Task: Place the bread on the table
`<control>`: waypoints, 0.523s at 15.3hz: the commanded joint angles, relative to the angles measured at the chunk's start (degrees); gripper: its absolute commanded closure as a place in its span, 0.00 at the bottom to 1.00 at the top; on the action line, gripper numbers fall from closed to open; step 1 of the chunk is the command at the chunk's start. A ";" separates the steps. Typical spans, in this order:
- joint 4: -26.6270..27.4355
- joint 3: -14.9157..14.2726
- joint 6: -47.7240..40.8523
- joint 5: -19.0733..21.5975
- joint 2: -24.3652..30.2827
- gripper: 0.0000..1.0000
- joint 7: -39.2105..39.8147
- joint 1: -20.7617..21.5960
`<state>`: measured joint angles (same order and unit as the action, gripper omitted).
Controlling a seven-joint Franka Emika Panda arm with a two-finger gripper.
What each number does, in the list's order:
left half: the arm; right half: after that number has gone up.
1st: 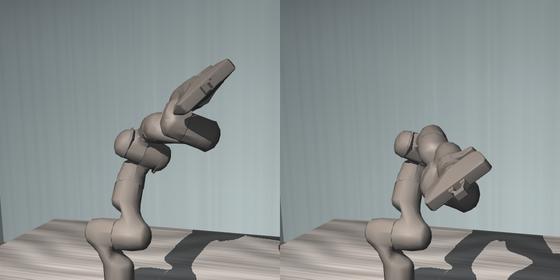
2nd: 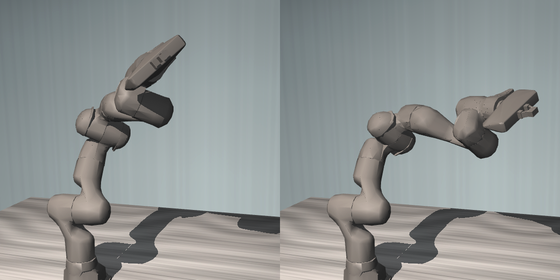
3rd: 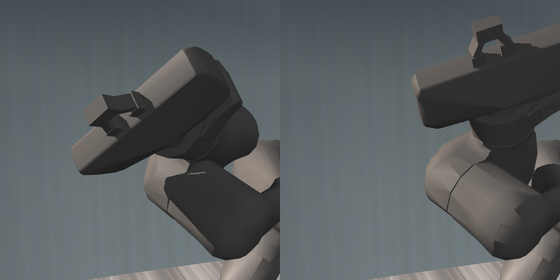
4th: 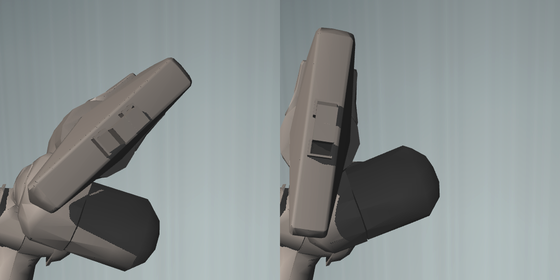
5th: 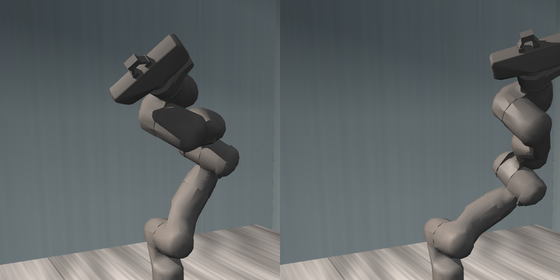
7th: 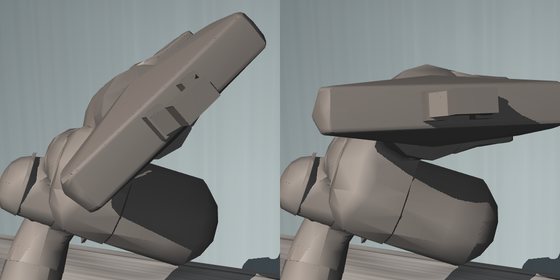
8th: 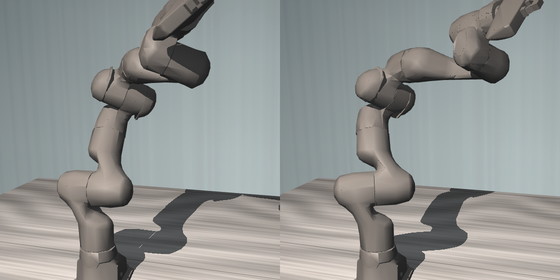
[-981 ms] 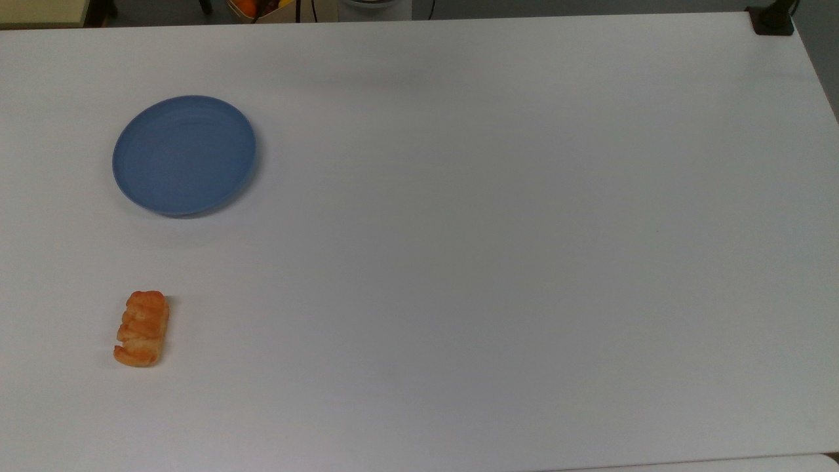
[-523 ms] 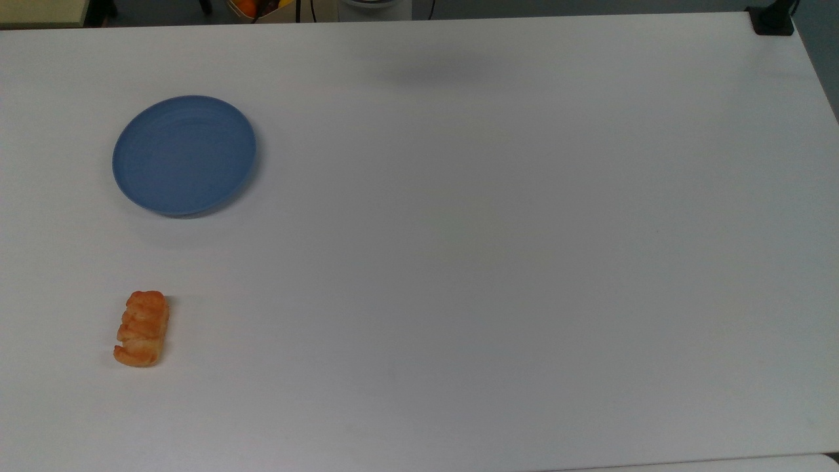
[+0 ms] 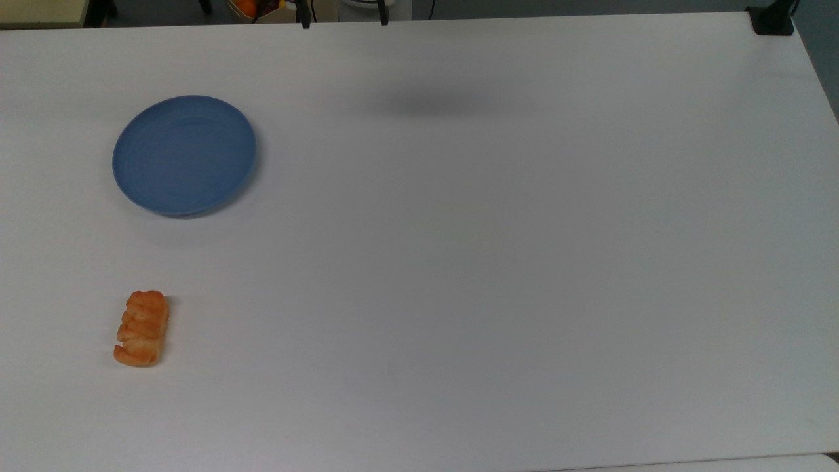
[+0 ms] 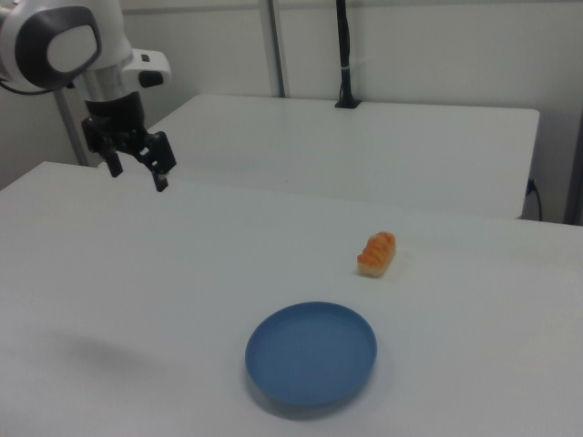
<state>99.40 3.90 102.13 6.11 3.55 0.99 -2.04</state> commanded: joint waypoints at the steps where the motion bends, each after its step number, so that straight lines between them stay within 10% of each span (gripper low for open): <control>1: -0.25 -2.23 1.85 -2.77 -0.12 0.00 2.88 0.45; 8: -0.43 -2.59 1.41 -2.86 -0.03 0.00 2.00 0.54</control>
<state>98.91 1.71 103.15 4.09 3.03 2.25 -2.08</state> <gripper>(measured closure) 0.000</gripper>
